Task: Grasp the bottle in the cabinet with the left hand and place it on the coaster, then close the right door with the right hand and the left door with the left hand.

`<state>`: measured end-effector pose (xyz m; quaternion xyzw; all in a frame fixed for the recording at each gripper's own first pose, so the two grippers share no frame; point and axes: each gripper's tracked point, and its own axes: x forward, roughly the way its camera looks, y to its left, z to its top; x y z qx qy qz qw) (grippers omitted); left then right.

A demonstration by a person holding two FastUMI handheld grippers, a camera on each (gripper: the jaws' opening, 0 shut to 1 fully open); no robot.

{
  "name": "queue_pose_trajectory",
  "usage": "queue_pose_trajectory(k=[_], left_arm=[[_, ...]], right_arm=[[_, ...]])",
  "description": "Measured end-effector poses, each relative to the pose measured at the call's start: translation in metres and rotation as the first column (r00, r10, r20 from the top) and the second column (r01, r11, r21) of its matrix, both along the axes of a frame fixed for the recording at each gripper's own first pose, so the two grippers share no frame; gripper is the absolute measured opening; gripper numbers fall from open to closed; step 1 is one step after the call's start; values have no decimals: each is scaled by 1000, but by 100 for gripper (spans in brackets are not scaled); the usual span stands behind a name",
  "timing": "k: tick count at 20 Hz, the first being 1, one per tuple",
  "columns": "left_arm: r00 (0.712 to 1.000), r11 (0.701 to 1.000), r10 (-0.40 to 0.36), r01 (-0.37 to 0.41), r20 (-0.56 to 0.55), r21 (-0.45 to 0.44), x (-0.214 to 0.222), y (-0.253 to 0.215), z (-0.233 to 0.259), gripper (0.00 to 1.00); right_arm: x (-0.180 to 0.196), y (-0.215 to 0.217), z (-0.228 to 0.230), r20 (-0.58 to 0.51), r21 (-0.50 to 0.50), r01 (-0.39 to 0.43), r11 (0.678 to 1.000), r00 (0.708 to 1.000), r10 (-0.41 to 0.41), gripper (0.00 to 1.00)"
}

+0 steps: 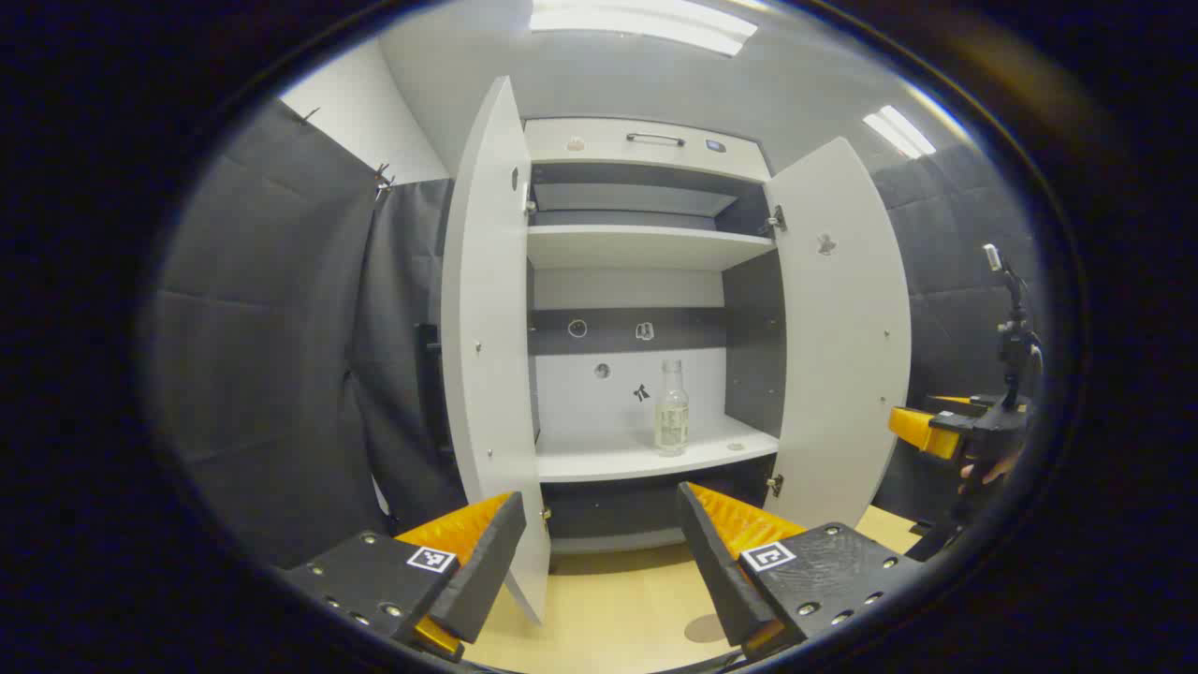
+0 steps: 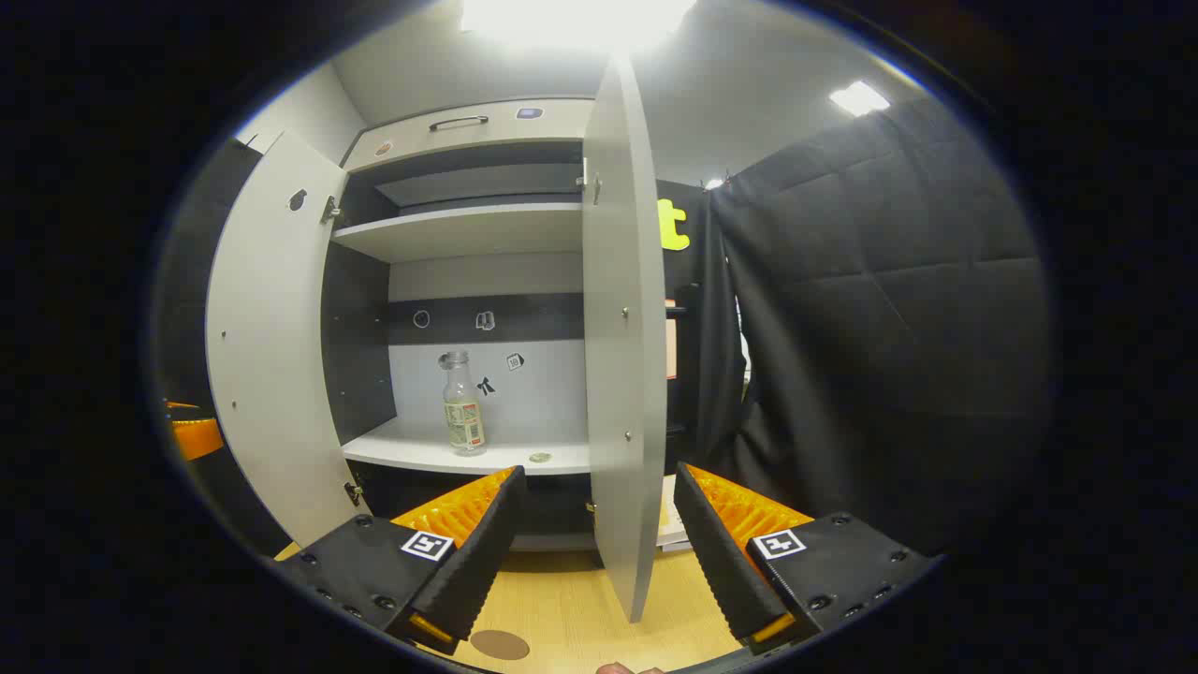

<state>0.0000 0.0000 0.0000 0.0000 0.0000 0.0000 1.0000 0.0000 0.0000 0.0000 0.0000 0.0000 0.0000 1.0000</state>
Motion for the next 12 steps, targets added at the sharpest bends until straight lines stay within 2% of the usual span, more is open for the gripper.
queue_pose_trajectory(k=[6,12], left_arm=[[1000,999,15,-16,-7,-39,-3,7,-2,94],[1000,999,28,-28,-1,-26,-7,10,0,94]], right_arm=[[4,11,6,16,-17,-27,999,999,27,100],[3,17,8,24,-15,-42,999,999,43,100]])
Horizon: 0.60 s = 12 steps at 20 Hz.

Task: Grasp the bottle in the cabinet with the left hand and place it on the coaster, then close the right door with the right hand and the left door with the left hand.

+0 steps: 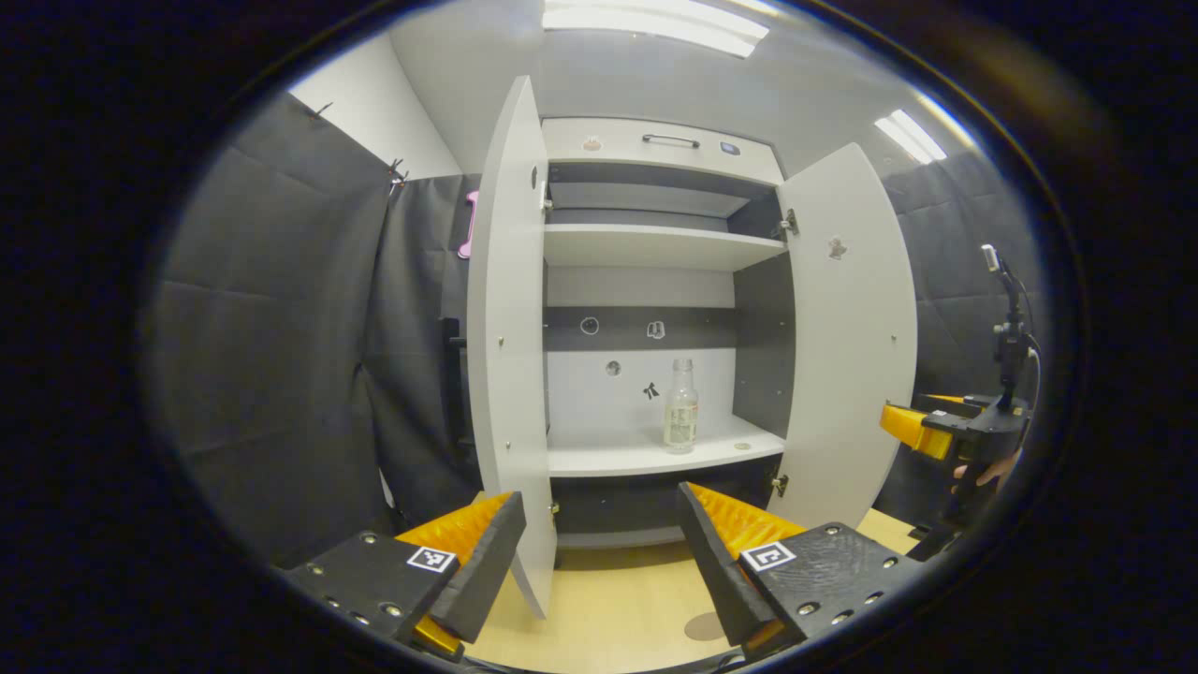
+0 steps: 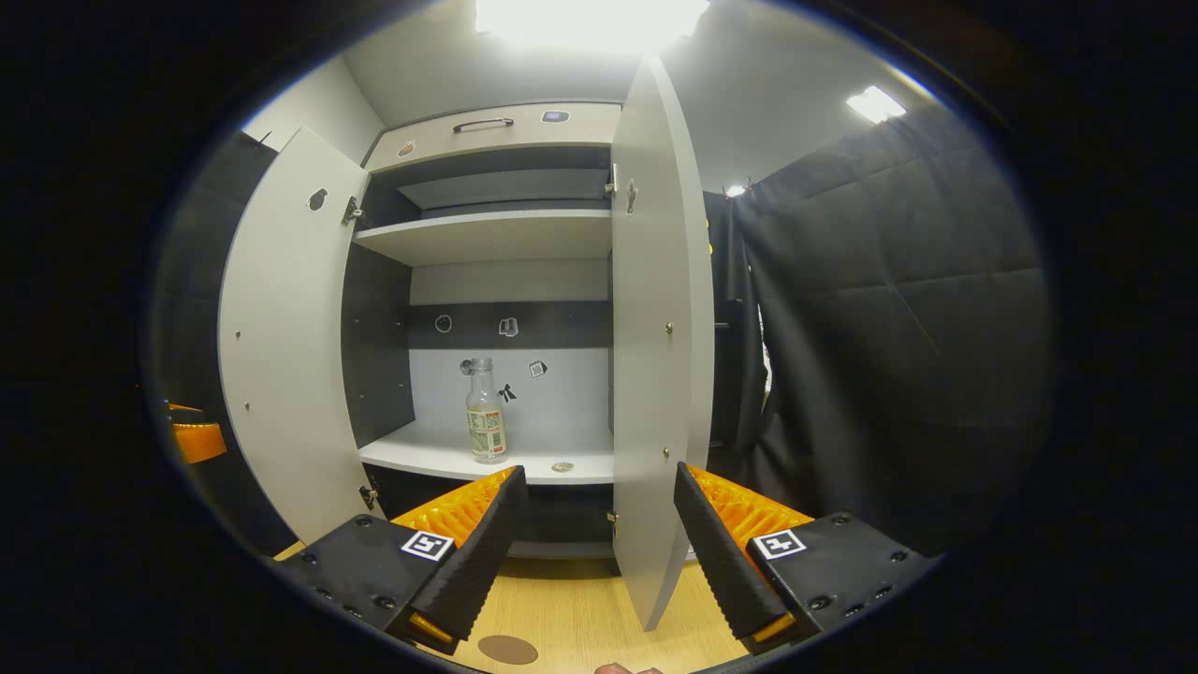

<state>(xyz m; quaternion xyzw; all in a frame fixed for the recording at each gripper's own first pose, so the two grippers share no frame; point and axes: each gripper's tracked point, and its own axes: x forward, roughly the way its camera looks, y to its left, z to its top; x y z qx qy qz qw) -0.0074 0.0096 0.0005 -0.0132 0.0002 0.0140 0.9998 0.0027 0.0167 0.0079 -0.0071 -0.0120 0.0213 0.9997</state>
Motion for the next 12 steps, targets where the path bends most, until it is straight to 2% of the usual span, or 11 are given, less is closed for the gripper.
queue_pose_trajectory(k=[7,12], left_arm=[[1000,1000,-25,25,7,8,3,-9,1,94],[990,988,-141,141,-7,-57,45,-45,-2,94]], right_arm=[[-5,-2,-1,4,-2,17,1000,1000,-17,100],[-20,-38,0,14,18,129,991,991,-129,100]])
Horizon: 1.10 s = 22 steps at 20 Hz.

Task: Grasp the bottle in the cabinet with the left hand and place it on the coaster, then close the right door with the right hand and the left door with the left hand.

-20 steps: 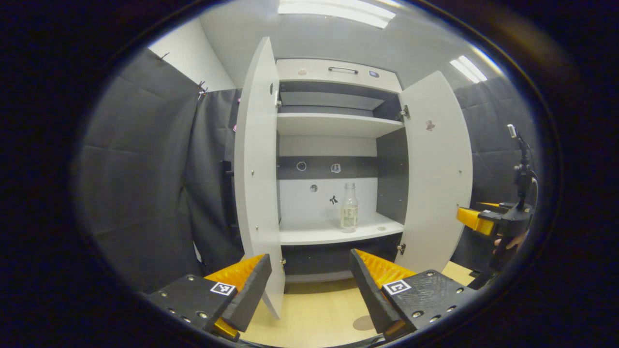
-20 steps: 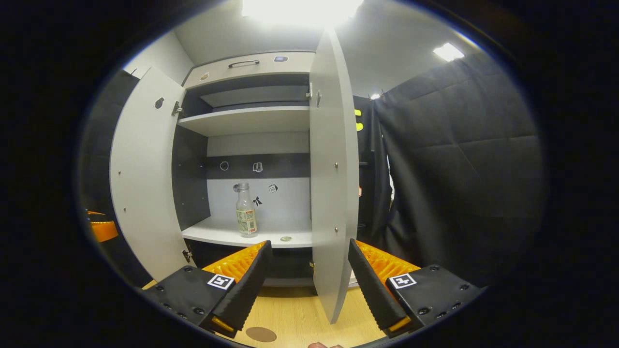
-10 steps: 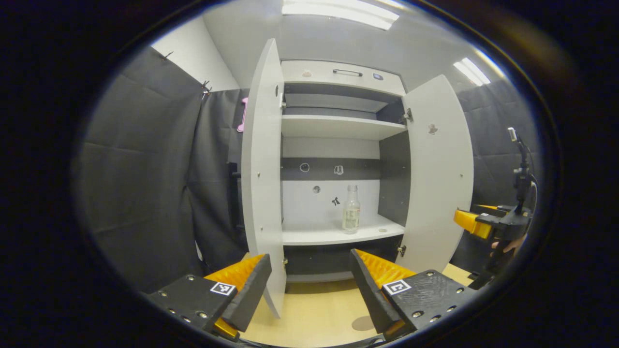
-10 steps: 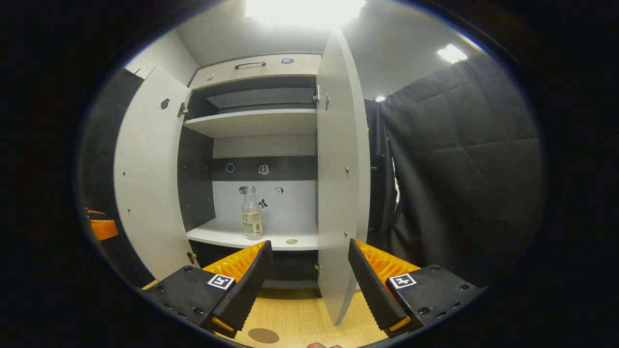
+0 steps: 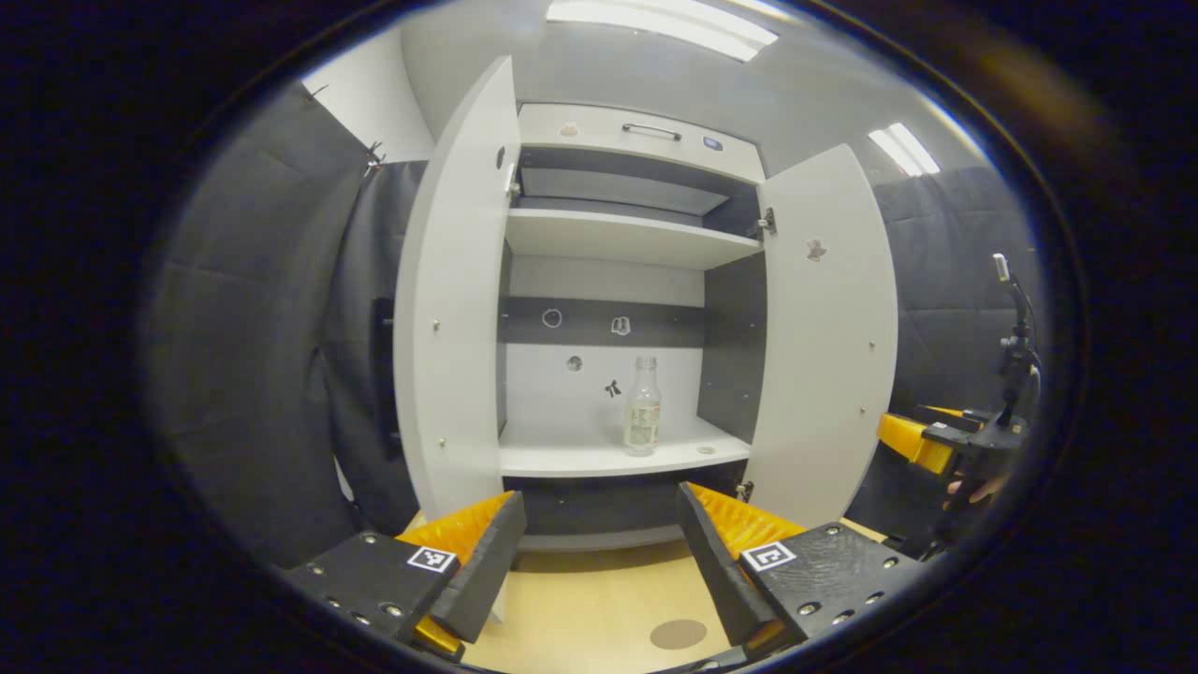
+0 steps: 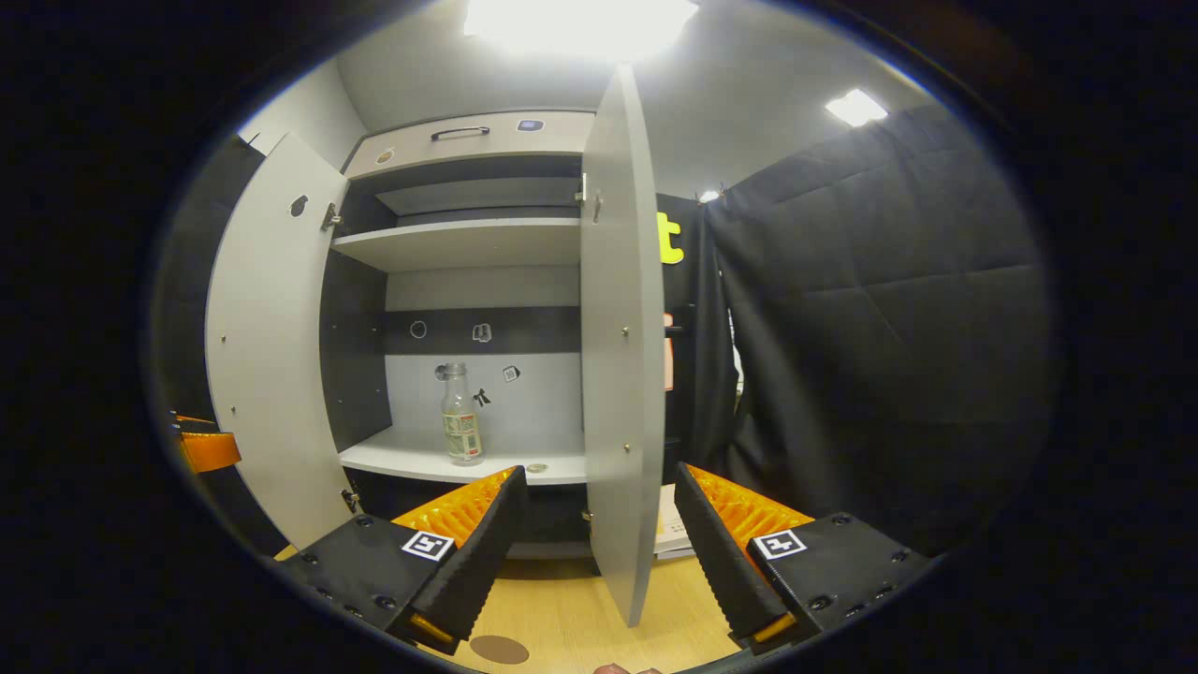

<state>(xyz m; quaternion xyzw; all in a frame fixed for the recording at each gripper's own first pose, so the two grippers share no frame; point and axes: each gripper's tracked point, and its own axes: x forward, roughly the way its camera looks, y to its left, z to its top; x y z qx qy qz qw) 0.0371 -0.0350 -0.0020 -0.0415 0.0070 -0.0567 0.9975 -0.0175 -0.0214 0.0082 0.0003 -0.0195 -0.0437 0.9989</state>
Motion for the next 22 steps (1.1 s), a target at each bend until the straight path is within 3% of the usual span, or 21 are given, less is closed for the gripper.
queue_pose_trajectory(k=[2,8,12,13,22], left_arm=[[999,999,-37,37,3,-2,22,-16,3,94],[995,995,-98,98,6,9,105,-43,20,94],[995,995,-93,92,28,34,153,-47,33,94],[996,995,-89,88,33,38,164,-48,36,94],[998,997,-49,47,40,56,252,-56,54,94]], right_arm=[[-7,-25,1,-4,7,69,998,998,-69,96],[-11,-79,-6,-25,48,209,977,978,-208,100],[2,-106,-4,-19,34,249,968,968,-249,96],[6,-111,-4,-21,37,253,967,967,-253,100],[42,-158,-12,-37,58,264,963,964,-262,100]])
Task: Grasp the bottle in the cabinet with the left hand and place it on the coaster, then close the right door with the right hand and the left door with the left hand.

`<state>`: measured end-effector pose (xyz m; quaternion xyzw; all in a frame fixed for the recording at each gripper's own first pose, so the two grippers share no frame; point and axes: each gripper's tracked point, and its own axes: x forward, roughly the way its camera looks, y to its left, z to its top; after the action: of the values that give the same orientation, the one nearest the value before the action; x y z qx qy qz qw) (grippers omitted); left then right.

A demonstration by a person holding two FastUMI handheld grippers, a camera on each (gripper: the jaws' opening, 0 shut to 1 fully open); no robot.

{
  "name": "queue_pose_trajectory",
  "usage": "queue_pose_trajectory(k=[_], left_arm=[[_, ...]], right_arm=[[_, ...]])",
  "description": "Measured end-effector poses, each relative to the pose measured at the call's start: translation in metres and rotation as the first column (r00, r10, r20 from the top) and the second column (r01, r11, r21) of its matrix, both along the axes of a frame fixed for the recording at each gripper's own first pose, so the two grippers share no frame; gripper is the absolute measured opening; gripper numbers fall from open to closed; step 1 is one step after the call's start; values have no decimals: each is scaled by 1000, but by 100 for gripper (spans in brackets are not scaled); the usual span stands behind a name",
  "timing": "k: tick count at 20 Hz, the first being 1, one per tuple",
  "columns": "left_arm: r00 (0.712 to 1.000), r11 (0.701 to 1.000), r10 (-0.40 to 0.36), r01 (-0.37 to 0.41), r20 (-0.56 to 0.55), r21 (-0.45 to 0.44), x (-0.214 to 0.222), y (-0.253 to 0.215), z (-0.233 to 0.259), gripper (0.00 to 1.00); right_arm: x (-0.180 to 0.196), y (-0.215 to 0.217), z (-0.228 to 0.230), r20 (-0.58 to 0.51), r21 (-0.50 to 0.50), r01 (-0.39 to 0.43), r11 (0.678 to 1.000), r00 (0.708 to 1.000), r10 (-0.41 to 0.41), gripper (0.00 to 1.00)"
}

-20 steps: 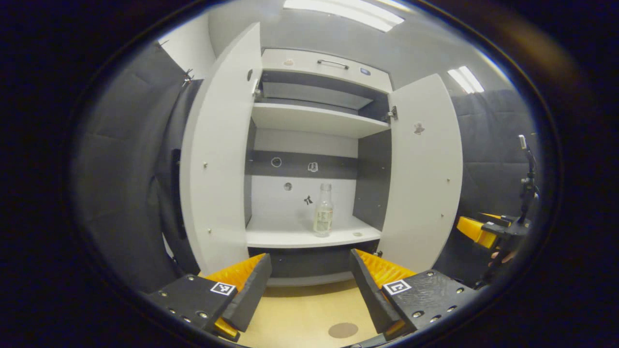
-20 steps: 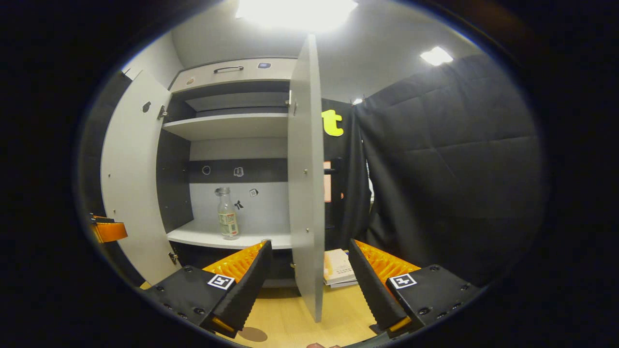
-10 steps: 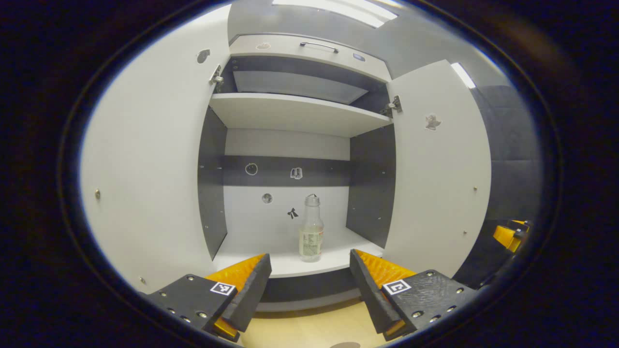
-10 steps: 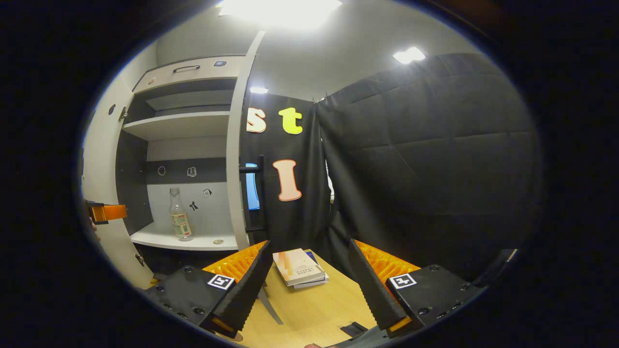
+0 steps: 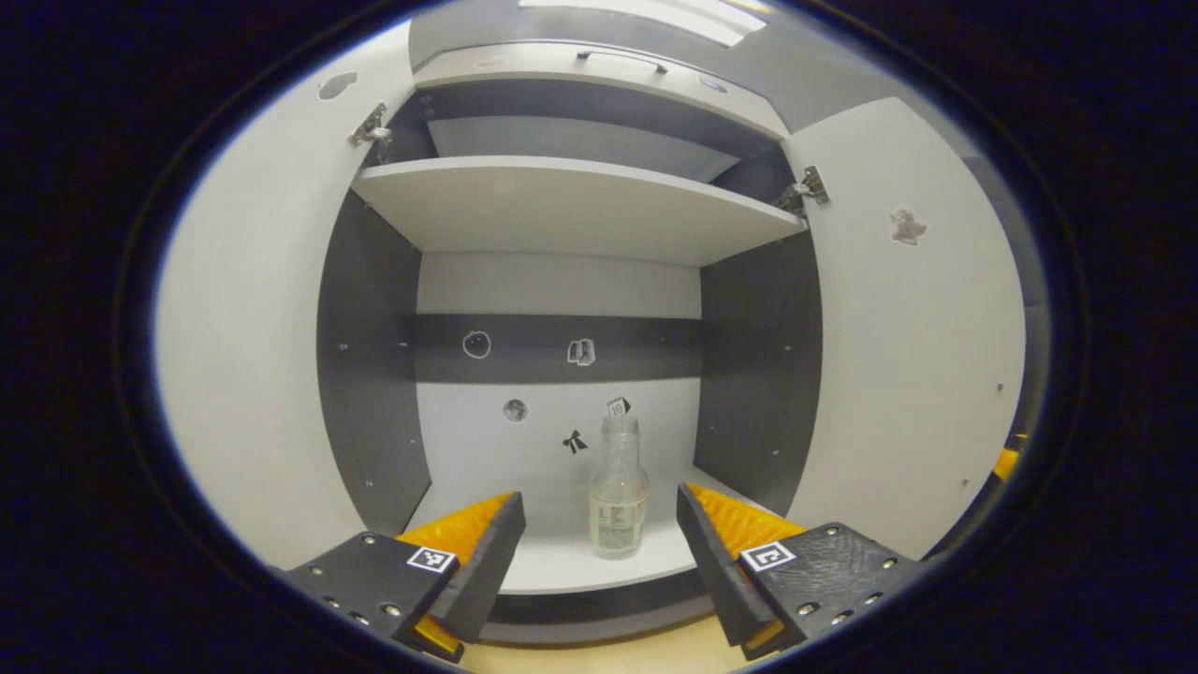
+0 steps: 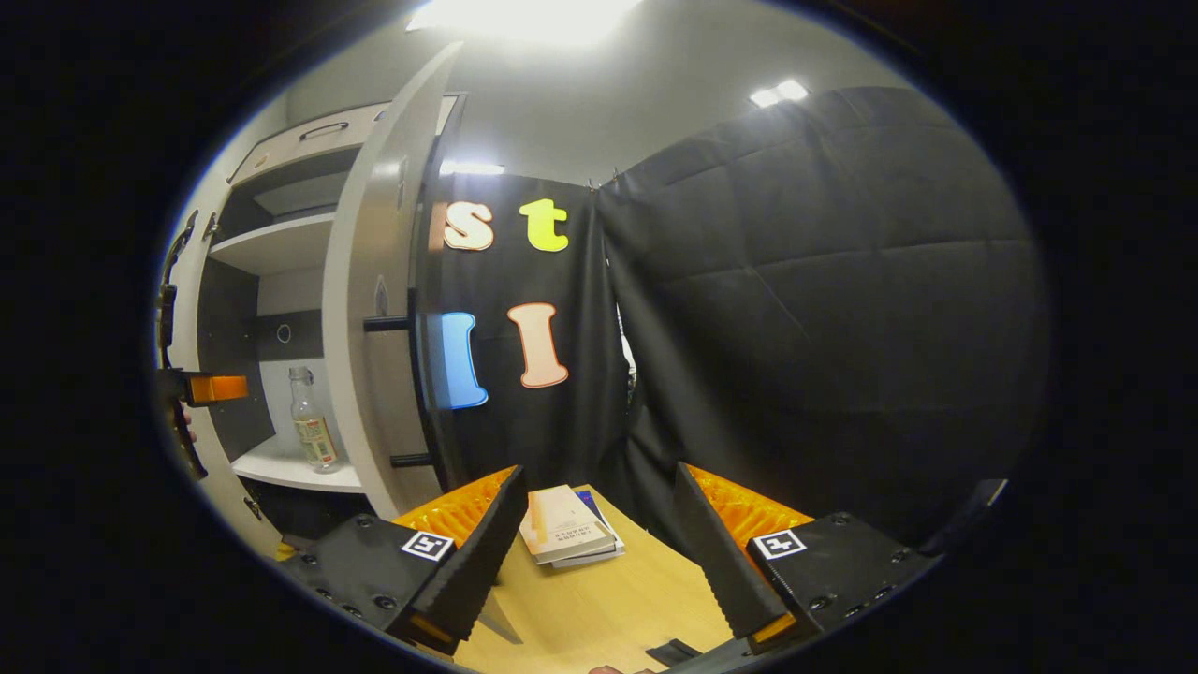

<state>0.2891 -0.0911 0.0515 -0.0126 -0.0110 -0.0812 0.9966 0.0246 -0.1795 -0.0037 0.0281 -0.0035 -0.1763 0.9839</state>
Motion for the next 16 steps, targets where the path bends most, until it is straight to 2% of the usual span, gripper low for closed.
queue_pose_trajectory(k=[6,9,10,12,13,14,16], left_arm=[[1000,1000,-15,15,-7,-13,52,-10,-2,94],[999,999,-32,32,9,-7,76,-21,0,94],[999,1000,-31,31,14,-4,83,-24,0,92],[999,1000,-30,30,15,5,98,-29,1,94],[999,999,-34,34,15,6,105,-33,0,93],[999,999,-38,38,14,4,110,-38,-3,87],[999,999,-42,42,3,2,122,-42,-9,77]], right_arm=[[15,-34,-11,-20,-12,56,998,998,-56,100],[35,-46,-15,-28,-5,76,997,997,-77,100],[26,-43,-17,-30,-4,83,997,996,-83,100],[26,-45,-15,-24,-2,98,995,995,-98,100],[26,-45,-14,-20,-2,101,995,995,-101,96],[26,-46,-15,-20,-6,107,994,994,-107,100],[28,-47,-17,-27,-16,116,993,993,-117,100]])
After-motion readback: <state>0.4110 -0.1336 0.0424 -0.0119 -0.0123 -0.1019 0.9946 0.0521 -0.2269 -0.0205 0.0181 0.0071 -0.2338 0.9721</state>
